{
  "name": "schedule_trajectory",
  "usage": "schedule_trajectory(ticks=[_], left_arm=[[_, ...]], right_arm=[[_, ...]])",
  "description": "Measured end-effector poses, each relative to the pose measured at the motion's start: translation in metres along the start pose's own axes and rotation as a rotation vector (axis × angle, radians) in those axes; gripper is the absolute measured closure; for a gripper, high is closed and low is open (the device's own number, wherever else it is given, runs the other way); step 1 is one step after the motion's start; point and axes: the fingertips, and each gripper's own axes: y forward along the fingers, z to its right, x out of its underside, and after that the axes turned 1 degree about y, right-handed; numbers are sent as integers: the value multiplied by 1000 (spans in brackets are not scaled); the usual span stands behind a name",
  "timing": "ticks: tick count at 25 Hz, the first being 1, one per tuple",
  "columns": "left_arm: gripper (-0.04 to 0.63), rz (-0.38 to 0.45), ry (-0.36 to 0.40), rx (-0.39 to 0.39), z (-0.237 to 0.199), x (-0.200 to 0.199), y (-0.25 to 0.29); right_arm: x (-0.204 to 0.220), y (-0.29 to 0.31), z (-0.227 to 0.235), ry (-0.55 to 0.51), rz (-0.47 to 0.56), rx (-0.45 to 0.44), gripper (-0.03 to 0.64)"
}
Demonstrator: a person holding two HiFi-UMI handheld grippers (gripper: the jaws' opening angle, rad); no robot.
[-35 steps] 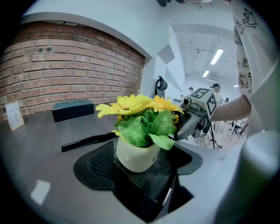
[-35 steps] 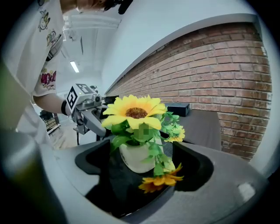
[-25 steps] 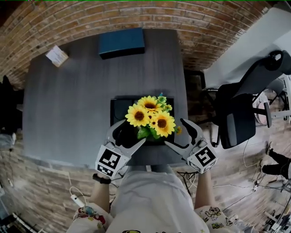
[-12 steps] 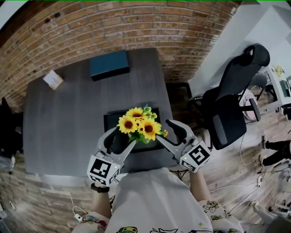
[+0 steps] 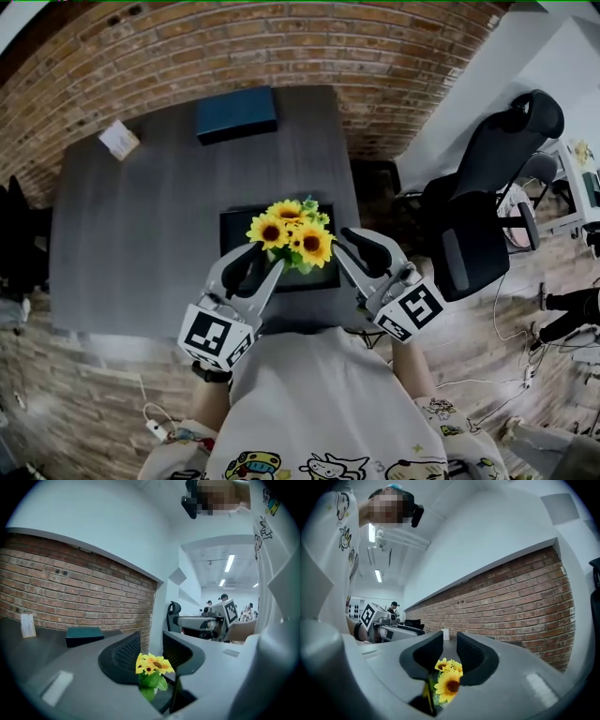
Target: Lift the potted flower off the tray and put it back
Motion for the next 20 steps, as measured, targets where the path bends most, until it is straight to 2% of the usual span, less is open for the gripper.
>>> schedule_trajectory(ticks=[6, 10, 20], left_arm=[[505, 11, -14, -27, 4, -1, -6], [576, 21, -28, -58, 4, -1, -12], [580, 17, -37, -110, -3, 7, -27]], right_arm=[[1, -9, 0, 14, 4, 7, 615], [5, -13, -2, 11, -5, 2, 615], [12, -10, 0, 28, -14, 19, 615]])
